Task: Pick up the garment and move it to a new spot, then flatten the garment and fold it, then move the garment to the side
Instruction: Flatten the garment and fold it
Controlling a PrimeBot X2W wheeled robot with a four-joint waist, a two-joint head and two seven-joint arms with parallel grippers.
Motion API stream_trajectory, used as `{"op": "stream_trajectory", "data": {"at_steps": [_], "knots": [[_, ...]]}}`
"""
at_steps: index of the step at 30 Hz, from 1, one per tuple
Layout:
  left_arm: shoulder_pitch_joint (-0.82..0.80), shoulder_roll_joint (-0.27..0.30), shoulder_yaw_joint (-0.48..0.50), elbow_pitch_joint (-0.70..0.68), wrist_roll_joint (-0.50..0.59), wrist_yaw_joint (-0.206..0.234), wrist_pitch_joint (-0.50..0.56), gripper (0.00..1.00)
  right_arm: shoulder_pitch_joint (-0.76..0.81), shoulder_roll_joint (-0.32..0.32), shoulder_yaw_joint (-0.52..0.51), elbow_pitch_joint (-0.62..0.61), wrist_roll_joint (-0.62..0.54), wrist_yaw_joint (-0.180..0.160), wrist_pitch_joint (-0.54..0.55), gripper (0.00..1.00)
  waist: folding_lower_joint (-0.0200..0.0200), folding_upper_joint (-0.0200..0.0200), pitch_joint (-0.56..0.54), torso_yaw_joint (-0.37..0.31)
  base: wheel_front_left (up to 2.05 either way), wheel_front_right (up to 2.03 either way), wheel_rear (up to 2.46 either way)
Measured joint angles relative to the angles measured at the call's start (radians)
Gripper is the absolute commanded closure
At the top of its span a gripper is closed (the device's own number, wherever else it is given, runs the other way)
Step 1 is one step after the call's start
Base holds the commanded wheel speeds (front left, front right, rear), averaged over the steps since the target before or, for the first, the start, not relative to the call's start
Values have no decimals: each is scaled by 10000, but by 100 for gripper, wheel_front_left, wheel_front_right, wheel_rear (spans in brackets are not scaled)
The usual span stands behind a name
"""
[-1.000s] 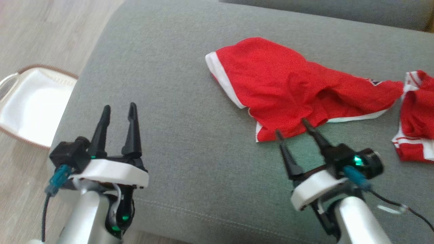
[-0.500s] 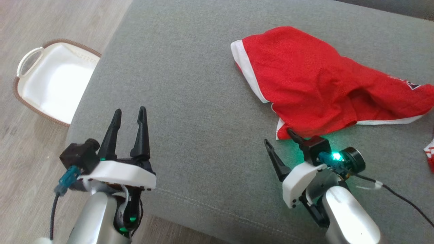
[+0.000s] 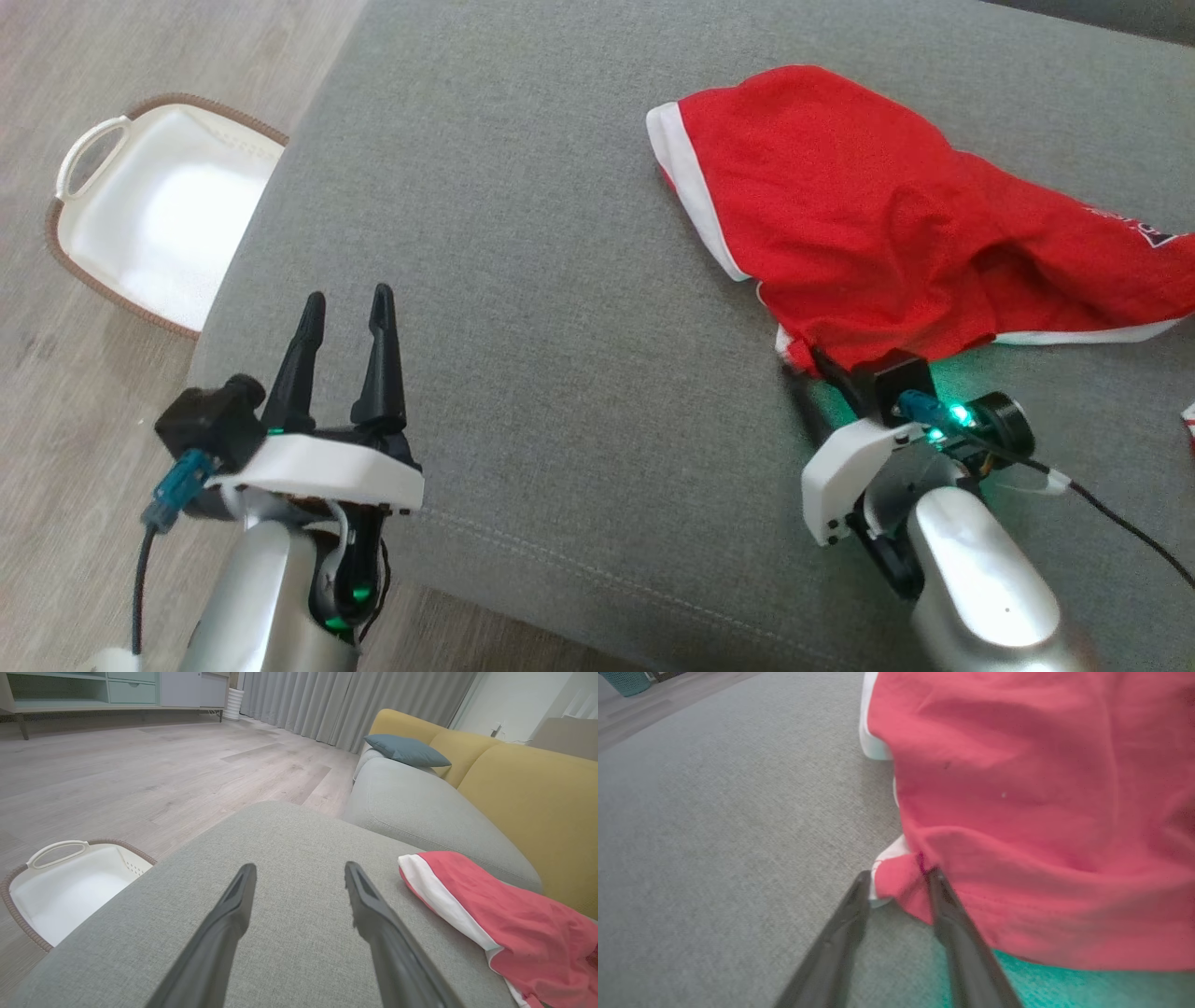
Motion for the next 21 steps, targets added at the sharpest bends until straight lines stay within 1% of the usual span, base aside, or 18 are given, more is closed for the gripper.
{"op": "stream_trajectory", "data": {"at_steps": [6,9,15,19,21], "knots": [[5,-36,138,21,84,0,0,0,-102,25,-403,222,-330,0,-184,100,0,0,-119,-180,0,0,0],[13,-52,257,21,102,-8,0,0,-41,19,-972,176,-579,0,-253,100,0,0,-234,-388,0,0,0],[55,-59,393,12,221,-98,0,0,644,15,-2182,-602,-926,0,-253,100,0,0,-513,-932,0,0,0],[113,-61,380,13,347,-105,0,0,1209,27,-2650,-1350,-1104,0,-50,100,0,0,-696,-1390,0,0,0],[196,-63,370,15,349,-178,0,0,1499,29,-2780,-1712,-1106,0,163,100,0,0,-771,-1632,0,0,0]]}}
